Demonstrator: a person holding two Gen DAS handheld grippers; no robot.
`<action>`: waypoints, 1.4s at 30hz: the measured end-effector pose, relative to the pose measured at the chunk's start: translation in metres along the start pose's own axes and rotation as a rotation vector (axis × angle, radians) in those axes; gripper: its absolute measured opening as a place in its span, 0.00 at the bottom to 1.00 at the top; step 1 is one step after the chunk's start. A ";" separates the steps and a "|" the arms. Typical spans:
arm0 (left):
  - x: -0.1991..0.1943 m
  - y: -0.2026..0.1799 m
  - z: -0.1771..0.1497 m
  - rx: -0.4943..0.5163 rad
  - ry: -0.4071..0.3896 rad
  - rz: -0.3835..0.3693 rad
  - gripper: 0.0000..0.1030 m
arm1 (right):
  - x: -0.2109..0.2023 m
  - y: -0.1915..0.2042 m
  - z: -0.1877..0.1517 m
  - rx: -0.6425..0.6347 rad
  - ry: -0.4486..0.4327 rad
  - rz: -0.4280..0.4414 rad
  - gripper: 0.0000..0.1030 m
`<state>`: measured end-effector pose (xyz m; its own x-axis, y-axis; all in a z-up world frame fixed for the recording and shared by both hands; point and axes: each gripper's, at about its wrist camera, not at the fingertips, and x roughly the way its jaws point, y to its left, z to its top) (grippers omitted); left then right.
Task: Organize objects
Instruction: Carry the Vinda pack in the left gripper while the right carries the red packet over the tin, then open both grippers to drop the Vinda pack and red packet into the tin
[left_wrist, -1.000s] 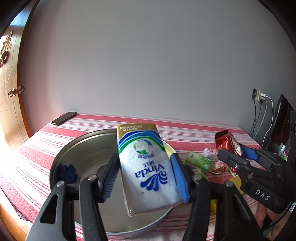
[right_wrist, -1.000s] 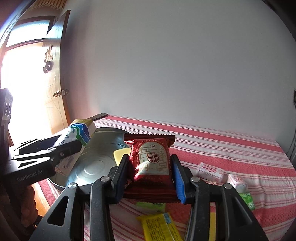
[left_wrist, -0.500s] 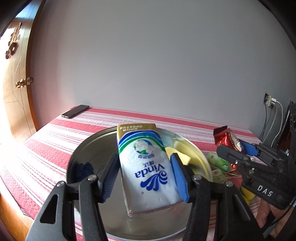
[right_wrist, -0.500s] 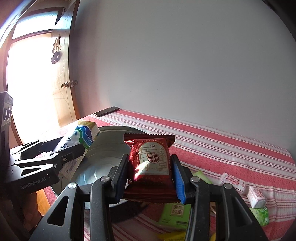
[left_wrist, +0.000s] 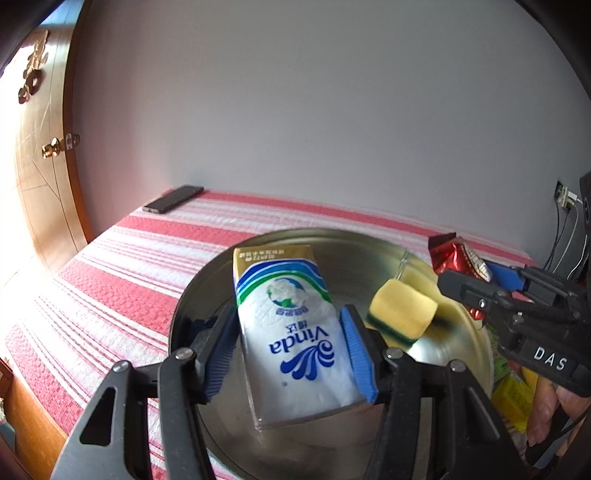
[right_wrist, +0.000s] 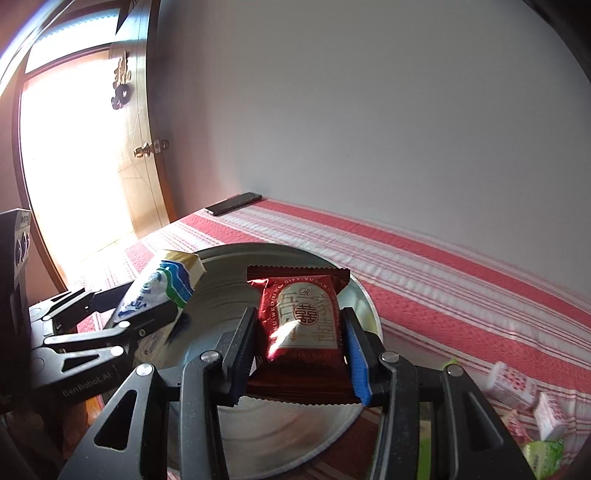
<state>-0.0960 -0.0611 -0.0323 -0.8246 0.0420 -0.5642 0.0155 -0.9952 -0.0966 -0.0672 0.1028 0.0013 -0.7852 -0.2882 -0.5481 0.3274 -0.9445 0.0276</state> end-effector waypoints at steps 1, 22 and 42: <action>0.004 0.002 0.000 0.000 0.010 0.001 0.55 | 0.005 0.002 0.002 -0.004 0.011 0.007 0.46; 0.033 0.016 0.005 0.021 0.089 0.056 0.55 | 0.059 0.015 0.010 -0.023 0.148 0.013 0.46; 0.025 0.010 0.003 0.028 0.093 0.064 0.70 | 0.059 0.016 0.010 -0.029 0.174 0.010 0.51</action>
<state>-0.1183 -0.0704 -0.0449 -0.7660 -0.0146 -0.6426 0.0495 -0.9981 -0.0363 -0.1134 0.0689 -0.0227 -0.6797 -0.2630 -0.6848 0.3512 -0.9362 0.0110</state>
